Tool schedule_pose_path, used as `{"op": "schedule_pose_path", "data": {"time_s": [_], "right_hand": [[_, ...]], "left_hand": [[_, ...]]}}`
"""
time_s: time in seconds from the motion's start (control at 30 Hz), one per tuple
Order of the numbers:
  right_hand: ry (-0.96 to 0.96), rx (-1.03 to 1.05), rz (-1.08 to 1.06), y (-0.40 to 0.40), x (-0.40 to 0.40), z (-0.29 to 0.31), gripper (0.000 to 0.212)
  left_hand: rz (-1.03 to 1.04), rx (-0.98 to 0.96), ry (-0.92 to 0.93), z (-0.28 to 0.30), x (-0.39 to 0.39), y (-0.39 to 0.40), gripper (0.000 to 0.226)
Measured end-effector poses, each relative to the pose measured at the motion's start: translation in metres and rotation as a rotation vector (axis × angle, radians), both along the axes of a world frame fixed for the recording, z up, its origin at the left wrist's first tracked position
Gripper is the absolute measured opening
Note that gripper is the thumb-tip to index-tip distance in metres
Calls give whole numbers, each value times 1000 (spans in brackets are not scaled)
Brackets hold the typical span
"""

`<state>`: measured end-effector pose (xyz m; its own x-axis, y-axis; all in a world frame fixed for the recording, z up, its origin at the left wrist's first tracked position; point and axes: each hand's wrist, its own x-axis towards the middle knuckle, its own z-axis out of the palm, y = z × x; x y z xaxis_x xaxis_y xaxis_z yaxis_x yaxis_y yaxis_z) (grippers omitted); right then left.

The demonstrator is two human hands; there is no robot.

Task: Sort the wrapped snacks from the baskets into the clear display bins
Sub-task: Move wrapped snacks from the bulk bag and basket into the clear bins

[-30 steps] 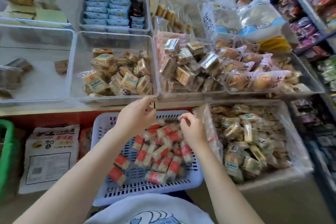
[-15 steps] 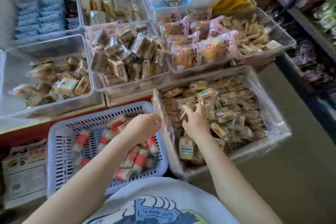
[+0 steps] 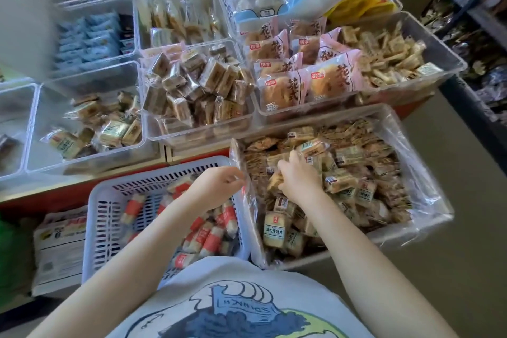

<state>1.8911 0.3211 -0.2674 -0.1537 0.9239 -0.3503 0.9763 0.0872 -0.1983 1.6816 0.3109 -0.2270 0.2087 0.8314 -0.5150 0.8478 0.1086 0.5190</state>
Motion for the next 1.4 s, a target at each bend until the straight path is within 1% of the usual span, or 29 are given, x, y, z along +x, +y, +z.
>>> {"op": "schedule_pose_path", "data": {"time_s": [0.07, 0.1, 0.13, 0.2, 0.23, 0.27, 0.3, 0.37, 0.4, 0.47, 0.53, 0.6, 0.67, 0.73, 0.8, 0.87, 0.93, 1.0, 1.07, 1.1, 1.17, 1.2, 1.23, 1.33, 1.4], "right_hand": [[131, 15, -111, 3, -1, 13, 27], [241, 15, -188, 4, -3, 21, 30], [374, 4, -272, 5, -6, 30, 32], [641, -65, -403, 4, -21, 45, 35], [750, -105, -437, 3, -33, 49, 36], [842, -143, -463, 4, -47, 50, 34], [915, -183, -486, 5, -65, 50, 31], [981, -249, -508, 8, -104, 45, 30], [978, -269, -511, 11, -124, 40, 31], [945, -299, -506, 15, -163, 33, 33], [899, -319, -491, 18, -194, 31, 35], [844, -351, -458, 18, -217, 28, 32], [810, -384, -433, 17, -233, 26, 25], [802, -363, -440, 16, -241, 23, 20], [837, -349, -481, 14, -245, 25, 20], [842, -337, -511, 13, -244, 28, 20], [804, -328, -503, 11, -236, 27, 19], [731, -306, -495, 8, -219, 25, 17], [635, -236, -519, 2, -194, 19, 17], [542, -176, -516, -3, -178, 17, 17], [254, -27, -455, -10, -143, 9, 16], [118, 13, -418, -16, -124, 5, 18], [19, 5, -398, -22, -106, 0, 22], [-114, -116, -376, -42, -60, -15, 36], [-165, -124, -346, -53, -41, -25, 44]], "left_hand": [[45, 15, -61, -1, -3, 4, 26], [90, 20, -118, -3, -7, 6, 32], [163, -2, -203, -3, -13, 7, 44], [373, -137, -472, -4, -30, 11, 66], [455, -221, -611, -4, -40, 13, 66], [505, -300, -724, -3, -51, 14, 58], [533, -343, -811, 0, -63, 14, 45], [591, -331, -871, 6, -89, 11, 22], [644, -300, -858, 6, -104, 8, 16], [775, -258, -810, 1, -140, 6, 14], [894, -240, -821, -6, -178, 7, 21], [1025, -188, -921, -11, -213, 14, 29], [1137, -110, -1027, -11, -242, 26, 26], [1208, -58, -1118, -12, -262, 39, 27], [1217, -76, -1083, -16, -270, 49, 32], [1153, -108, -982, -18, -266, 48, 29], [1038, -128, -890, -17, -252, 40, 22], [914, -152, -767, -23, -229, 31, 19], [781, -159, -616, -31, -201, 23, 19], [704, -145, -544, -35, -185, 20, 19], [563, -100, -445, -36, -153, 14, 15], [504, -83, -410, -36, -138, 12, 14], [454, -74, -390, -36, -123, 10, 14], [350, -70, -352, -39, -87, 5, 16], [290, -69, -313, -41, -70, 2, 13]]}}
